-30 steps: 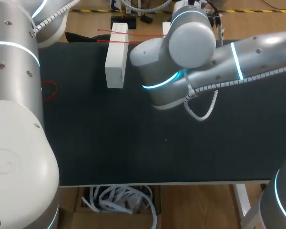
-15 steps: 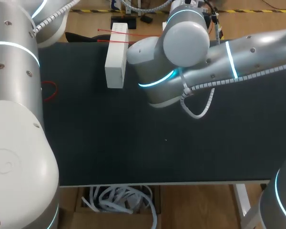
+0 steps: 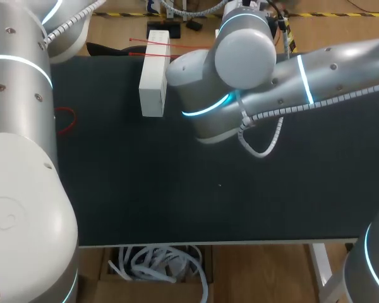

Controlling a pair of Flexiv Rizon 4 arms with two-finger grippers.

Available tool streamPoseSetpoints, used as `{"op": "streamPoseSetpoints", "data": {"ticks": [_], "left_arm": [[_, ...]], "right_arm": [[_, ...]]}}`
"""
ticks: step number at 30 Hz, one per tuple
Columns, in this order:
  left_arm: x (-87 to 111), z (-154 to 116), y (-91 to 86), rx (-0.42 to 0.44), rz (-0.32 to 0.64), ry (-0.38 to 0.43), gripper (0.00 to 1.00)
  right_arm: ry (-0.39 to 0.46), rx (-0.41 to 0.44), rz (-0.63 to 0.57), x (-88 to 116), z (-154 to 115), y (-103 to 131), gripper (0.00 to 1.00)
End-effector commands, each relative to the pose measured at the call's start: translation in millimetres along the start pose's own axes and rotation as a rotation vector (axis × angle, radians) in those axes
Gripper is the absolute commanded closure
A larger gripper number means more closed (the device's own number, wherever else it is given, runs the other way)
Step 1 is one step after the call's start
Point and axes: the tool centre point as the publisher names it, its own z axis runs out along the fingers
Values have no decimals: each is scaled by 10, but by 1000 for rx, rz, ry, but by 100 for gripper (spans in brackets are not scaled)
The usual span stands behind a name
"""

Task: Grab the tape and strap the tape.

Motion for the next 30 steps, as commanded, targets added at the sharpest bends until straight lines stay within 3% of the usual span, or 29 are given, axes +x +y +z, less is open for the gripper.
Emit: {"op": "streamPoseSetpoints", "data": {"ticks": [1,16,30], "left_arm": [[-18,-16,-13,-6,-1,4,100],[-18,-16,-13,-6,-1,4,100],[-18,-16,-13,-6,-1,4,100]], "right_arm": [[3,6,-5,-14,-50,-4,100],[-64,126,-25,-85,-89,-135,100],[-69,115,-24,-107,-36,-66,100]]}}
